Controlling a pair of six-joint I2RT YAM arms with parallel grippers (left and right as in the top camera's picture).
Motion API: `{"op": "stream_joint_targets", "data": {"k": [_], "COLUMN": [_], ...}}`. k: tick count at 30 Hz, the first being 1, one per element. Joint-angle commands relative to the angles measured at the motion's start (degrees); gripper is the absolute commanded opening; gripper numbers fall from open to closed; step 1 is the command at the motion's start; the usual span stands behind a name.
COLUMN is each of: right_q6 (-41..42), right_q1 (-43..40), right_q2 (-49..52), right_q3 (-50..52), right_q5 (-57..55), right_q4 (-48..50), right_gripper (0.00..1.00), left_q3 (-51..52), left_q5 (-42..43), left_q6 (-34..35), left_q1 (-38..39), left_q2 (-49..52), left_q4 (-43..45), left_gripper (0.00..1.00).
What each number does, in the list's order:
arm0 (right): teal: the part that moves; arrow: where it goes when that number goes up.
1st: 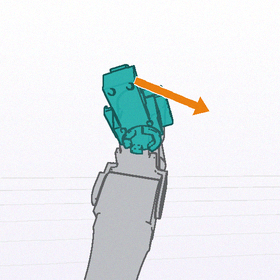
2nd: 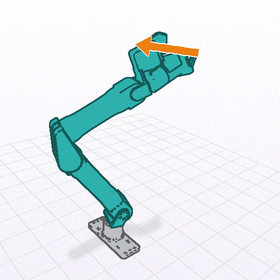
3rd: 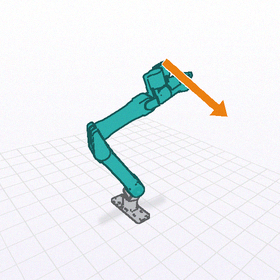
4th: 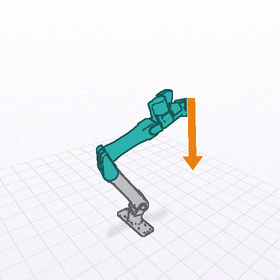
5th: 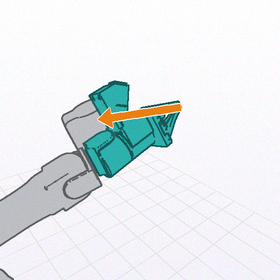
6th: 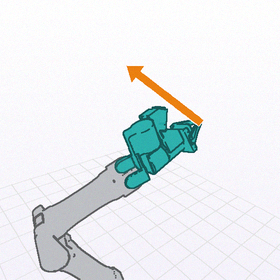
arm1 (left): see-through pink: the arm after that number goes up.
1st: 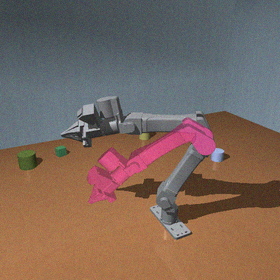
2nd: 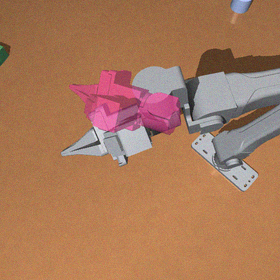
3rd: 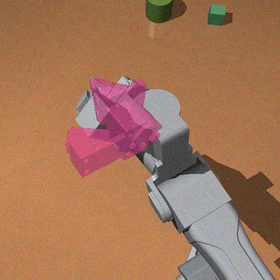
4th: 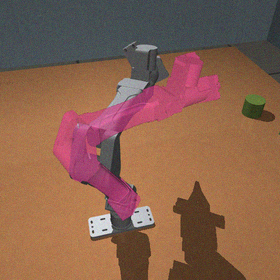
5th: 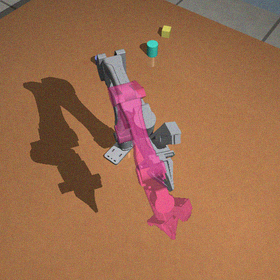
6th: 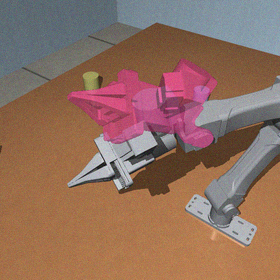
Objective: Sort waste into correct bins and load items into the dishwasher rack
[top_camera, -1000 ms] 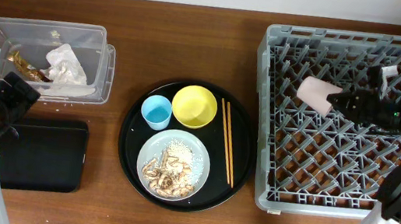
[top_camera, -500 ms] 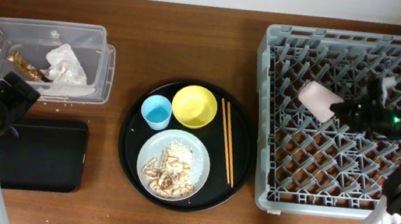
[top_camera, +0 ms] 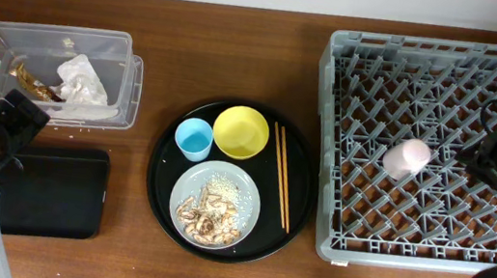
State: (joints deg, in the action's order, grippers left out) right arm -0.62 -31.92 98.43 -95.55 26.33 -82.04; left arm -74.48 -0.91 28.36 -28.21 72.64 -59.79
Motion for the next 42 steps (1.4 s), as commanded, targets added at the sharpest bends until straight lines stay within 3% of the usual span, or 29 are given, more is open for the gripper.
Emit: {"op": "stream_joint_targets", "data": {"k": [1, 5, 7, 8, 11, 15, 16, 19, 21, 24, 26, 33, 35, 37, 38, 40, 42], "right_q6": [3.1, 1.6, 1.1, 1.3, 6.1, 7.4, 8.2, 12.7, 13.0, 10.5, 10.3, 11.2, 11.2, 11.2, 11.2, 11.2, 11.2], "right_q1": [5.2, 18.3, 28.7, 35.1, 47.5, 61.3, 65.1, 72.4, 78.7, 83.2, 84.4, 81.6, 80.6, 80.8, 80.8, 80.8, 80.8], "right_q2": [-3.0, -3.6, -3.6, -3.6, -3.6, -3.0, -2.1, 1.7, 7.4, 13.6, 16.9, 21.3, 21.3, 21.3, 21.3, 22.3, 23.9], "right_q3": [0.0, 0.0, 0.0, 0.0, 0.0, 0.0, 0.0, 0.0, 0.0, 0.0, -0.8, -18.1, -18.4, -18.4, -18.4, -18.2, -18.2], "right_q5": [-5.1, -5.0, -5.0, -5.0, -5.1, 3.6, 1.5, -10.4, -24.9, -31.2, -31.6, -23.1, -20.5, -20.5, -20.5, -20.9, -22.1], "right_q4": [-0.2, -1.7, -0.2, 2.3, 10.6, 26.8, 30.3, 34.3, 37.6, 42.9, 44.7, 26.7, 27.6, 30.7, 31.5, 32.8, 33.0], "right_gripper": [0.33, 0.33, 0.33, 0.35, 0.58, 0.68, 0.72, 0.71, 0.70, 0.62, 0.66, 0.66, 0.73, 0.96, 0.98, 0.96, 0.87], "left_q3": [-0.3, -0.3, -0.3, -0.3, -0.3, -0.3, -0.3, -0.3, -0.3, -0.3, -0.3, -0.3, -0.3, -0.3, -0.3, -0.3, -0.3], "left_q5": [-0.2, -0.2, -0.2, -0.2, -0.2, -0.2, -0.2, -0.2, -0.2, -0.2, -0.2, -0.2, -0.2, -0.2, -0.2, -0.2, -0.2], "left_q6": [0.5, 0.5, 0.5, 0.5, 0.5, 0.5, 0.5, 0.5, 0.5, 0.5, 0.5, 0.5, 0.5, 0.5, 0.5, 0.5, 0.5], "left_q1": [-0.2, -0.2, -0.2, -0.2, -0.2, -0.2, -0.2, -0.2, -0.2, -0.2, -0.2, -0.2, -0.2, -0.2, -0.2, -0.2, -0.2], "left_q2": [-0.2, -0.2, -0.2, -0.2, -0.2, -0.2, -0.2, -0.2, -0.2, -0.2, -0.2, -0.2, -0.2, -0.2, -0.2, -0.2, -0.2], "left_q4": [0.1, 0.1, 0.1, 0.1, 0.1, 0.1, 0.1, 0.1, 0.1, 0.1, 0.1, 0.1, 0.1, 0.1, 0.1, 0.1, 0.1], "left_gripper": [0.99, 0.99, 0.99, 0.99, 0.99, 0.99, 0.99, 0.99, 0.99, 0.99, 0.99, 0.99, 0.99, 0.99, 0.99, 0.99, 0.99]}}
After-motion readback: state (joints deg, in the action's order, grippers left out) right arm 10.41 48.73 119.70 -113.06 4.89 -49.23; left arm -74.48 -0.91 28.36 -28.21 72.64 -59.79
